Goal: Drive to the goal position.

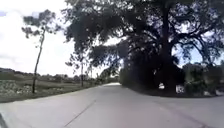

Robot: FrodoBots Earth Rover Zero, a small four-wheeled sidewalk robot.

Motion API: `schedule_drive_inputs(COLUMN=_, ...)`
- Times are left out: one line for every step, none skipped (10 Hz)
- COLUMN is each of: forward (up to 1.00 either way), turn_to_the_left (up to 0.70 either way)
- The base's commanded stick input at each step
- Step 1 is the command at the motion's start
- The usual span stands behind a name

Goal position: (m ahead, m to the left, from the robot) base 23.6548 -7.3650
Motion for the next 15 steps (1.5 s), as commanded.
schedule_drive_inputs(forward=1.00, turn_to_the_left=0.00)
schedule_drive_inputs(forward=1.00, turn_to_the_left=0.00)
schedule_drive_inputs(forward=1.00, turn_to_the_left=0.00)
schedule_drive_inputs(forward=1.00, turn_to_the_left=0.00)
schedule_drive_inputs(forward=1.00, turn_to_the_left=0.00)
schedule_drive_inputs(forward=1.00, turn_to_the_left=0.00)
schedule_drive_inputs(forward=1.00, turn_to_the_left=0.00)
schedule_drive_inputs(forward=1.00, turn_to_the_left=0.00)
schedule_drive_inputs(forward=1.00, turn_to_the_left=0.00)
schedule_drive_inputs(forward=1.00, turn_to_the_left=0.00)
schedule_drive_inputs(forward=1.00, turn_to_the_left=0.00)
schedule_drive_inputs(forward=1.00, turn_to_the_left=0.00)
schedule_drive_inputs(forward=1.00, turn_to_the_left=0.00)
schedule_drive_inputs(forward=1.00, turn_to_the_left=0.00)
schedule_drive_inputs(forward=1.00, turn_to_the_left=0.00)
